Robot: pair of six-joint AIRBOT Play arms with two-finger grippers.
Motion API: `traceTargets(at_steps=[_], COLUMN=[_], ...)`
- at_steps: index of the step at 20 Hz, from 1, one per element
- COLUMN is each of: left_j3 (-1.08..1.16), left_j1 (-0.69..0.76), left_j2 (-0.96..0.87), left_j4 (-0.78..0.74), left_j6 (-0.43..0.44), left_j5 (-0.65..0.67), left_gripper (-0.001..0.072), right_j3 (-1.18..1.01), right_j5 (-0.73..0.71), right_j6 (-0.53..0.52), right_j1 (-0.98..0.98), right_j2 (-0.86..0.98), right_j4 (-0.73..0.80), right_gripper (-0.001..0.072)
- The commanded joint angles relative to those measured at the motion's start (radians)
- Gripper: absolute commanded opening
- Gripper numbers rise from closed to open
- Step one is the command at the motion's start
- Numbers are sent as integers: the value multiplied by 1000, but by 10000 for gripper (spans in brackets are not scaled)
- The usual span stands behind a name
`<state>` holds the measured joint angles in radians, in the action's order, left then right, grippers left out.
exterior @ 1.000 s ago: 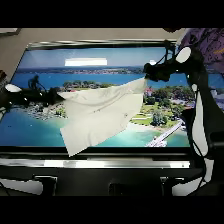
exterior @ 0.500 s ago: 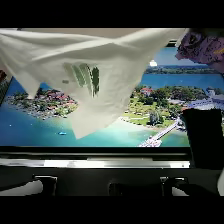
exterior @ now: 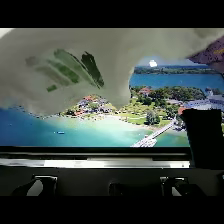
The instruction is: Fold the clothes and pants, and hang the long-sleeved shirts on hangers.
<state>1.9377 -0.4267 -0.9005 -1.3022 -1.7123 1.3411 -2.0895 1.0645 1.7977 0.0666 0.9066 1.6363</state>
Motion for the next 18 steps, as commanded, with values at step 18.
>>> traceTargets(at_steps=[18], left_j3=[-313], left_j1=[267], left_j2=[-920], left_j4=[95], left_j6=[42], left_j5=[-418], left_gripper=[11], right_j3=[50], right_j5=[-266], right_j6=[140], right_j1=[1], right_j2=[1055], right_j4=[-401], right_gripper=[29])
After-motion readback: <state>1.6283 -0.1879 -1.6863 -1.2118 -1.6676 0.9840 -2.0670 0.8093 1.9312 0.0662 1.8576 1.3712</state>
